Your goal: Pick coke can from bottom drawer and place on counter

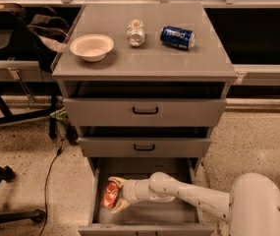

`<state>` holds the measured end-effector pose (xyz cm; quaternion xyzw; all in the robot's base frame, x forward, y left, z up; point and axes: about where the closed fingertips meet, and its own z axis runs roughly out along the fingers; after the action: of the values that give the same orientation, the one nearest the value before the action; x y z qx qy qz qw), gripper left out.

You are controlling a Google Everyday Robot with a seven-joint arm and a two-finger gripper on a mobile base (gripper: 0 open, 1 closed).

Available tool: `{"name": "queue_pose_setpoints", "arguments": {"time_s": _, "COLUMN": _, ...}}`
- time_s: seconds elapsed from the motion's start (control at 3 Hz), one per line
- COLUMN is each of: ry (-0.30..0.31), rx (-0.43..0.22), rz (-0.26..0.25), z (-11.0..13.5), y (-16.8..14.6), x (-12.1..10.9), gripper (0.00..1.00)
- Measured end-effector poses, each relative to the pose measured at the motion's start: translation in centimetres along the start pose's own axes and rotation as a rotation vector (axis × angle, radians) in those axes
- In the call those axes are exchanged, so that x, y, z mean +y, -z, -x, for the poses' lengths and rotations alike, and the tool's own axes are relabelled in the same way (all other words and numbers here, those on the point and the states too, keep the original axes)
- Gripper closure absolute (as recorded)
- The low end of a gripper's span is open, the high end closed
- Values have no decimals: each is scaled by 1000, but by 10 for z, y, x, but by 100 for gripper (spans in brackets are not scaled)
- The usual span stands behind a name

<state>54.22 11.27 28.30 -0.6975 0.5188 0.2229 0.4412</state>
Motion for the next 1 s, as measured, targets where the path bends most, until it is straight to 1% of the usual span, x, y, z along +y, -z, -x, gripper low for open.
{"name": "queue_pose_setpoints", "arguments": {"time_s": 0.33, "ry": 13, "rx": -57, "rz": 0, "z": 14, "y": 2, "x": -5, "gripper": 100}}
{"name": "queue_pose_setpoints", "arguments": {"time_s": 0.67, "ry": 54, "rx": -139, "rz": -15, "z": 41, "y": 17, "x": -12, "gripper": 100}}
{"name": "queue_pose_setpoints", "arguments": {"time_s": 1.0, "ry": 86, "rx": -199, "rz": -18, "z": 63, "y": 28, "x": -18, "gripper": 100}}
